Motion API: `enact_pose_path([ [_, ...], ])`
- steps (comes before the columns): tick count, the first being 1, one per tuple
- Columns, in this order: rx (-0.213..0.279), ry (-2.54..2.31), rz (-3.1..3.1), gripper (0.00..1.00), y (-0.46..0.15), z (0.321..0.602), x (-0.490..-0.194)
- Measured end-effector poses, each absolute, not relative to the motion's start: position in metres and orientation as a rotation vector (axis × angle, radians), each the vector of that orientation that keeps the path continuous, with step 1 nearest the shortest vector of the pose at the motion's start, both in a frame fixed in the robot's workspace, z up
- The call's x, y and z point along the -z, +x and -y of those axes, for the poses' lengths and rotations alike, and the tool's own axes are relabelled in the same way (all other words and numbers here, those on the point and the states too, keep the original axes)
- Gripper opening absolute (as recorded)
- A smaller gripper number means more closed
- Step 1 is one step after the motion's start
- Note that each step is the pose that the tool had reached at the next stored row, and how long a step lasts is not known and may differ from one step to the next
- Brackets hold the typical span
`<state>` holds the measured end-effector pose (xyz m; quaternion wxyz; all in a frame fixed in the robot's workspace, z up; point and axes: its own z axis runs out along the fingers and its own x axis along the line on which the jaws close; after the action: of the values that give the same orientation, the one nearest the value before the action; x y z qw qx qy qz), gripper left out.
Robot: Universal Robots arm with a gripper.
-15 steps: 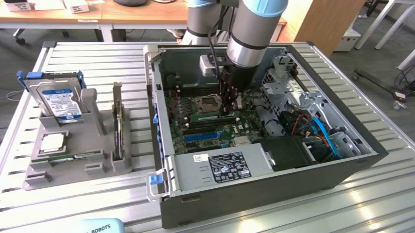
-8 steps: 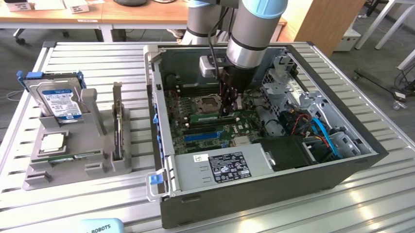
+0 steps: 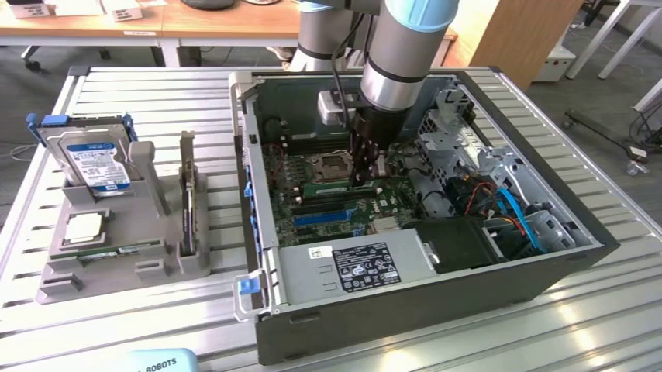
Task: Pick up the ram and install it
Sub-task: 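Insert the ram into the slot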
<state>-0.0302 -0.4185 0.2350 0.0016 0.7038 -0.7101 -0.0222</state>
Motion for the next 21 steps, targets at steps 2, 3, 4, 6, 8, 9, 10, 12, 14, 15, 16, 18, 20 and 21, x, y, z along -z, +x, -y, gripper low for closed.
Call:
enact_pose_path([
  [2,0.070,2.209,2.229,0.12,-0.0302,0.4184,-0.2340],
  [3,0.070,2.209,2.229,0.12,-0.0302,0.4185,-0.2334],
  [4,0.070,2.209,2.229,0.12,-0.0302,0.4185,-0.2334],
  [6,0.070,2.209,2.229,0.12,-0.0302,0.4185,-0.2334],
  [8,0.070,2.208,2.230,0.12,-0.0302,0.4185,-0.2334],
  [9,0.070,2.208,2.230,0.12,-0.0302,0.4185,-0.2333],
  [10,0.070,2.208,2.230,0.12,-0.0302,0.4185,-0.2333],
  [12,0.070,2.208,2.230,0.12,-0.0302,0.4185,-0.2332],
  [14,0.070,2.208,2.230,0.12,-0.0302,0.4185,-0.2328],
  [15,0.070,2.208,2.230,0.12,-0.0302,0.4185,-0.2325],
  [16,0.070,2.208,2.230,0.12,-0.0302,0.4185,-0.2323],
  [18,0.070,2.207,2.230,0.12,-0.0302,0.4185,-0.2321],
  [20,0.070,2.208,2.230,0.12,-0.0302,0.4185,-0.2321],
  [21,0.070,2.208,2.230,0.12,-0.0302,0.4185,-0.2318],
])
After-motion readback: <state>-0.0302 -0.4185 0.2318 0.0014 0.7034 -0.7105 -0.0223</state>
